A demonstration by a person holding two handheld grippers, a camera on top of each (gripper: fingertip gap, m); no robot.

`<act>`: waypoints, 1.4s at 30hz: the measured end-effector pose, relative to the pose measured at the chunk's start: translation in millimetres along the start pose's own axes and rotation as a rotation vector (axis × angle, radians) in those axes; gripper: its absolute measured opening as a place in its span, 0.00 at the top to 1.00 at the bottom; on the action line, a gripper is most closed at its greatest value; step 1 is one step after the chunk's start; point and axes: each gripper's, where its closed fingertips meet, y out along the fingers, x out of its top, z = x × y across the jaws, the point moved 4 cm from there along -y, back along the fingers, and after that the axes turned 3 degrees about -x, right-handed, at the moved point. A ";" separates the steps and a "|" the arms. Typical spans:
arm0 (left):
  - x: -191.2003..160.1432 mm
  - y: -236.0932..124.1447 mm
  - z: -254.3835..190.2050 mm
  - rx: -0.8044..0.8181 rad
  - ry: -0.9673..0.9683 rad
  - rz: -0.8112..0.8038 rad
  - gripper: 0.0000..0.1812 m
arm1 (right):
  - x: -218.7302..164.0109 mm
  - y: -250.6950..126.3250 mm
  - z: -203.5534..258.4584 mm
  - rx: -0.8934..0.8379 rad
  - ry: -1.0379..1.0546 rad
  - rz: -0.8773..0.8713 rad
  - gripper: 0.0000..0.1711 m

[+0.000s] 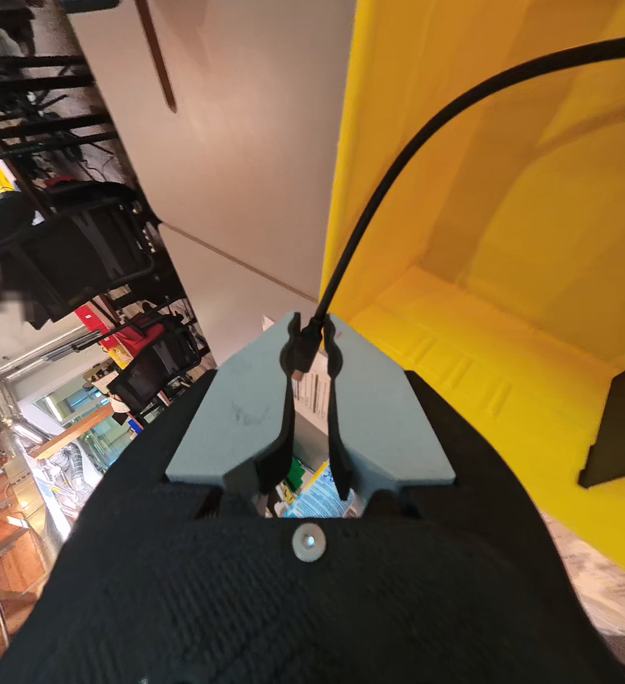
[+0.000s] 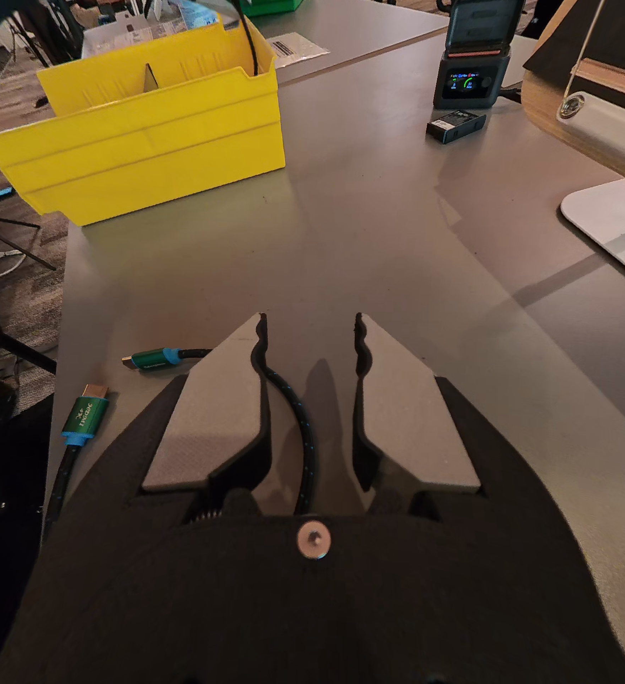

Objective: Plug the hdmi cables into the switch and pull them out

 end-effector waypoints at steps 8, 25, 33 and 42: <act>-9.5 -76.8 74.2 0.419 -0.258 -0.053 0.95 | -0.1 -0.7 -3.0 -0.011 0.002 -0.004 0.74; 223.6 -193.4 33.7 0.116 -0.244 -0.337 0.95 | 13.6 -25.5 -35.9 -0.160 0.036 -0.133 0.74; 291.7 -92.9 -15.1 -0.137 -0.376 -0.233 0.85 | 8.3 -29.0 -48.9 -0.218 0.047 -0.122 0.74; 162.2 -141.1 -84.2 -0.144 -0.742 -0.039 0.60 | 5.5 -22.9 -45.1 -0.216 0.019 -0.084 0.74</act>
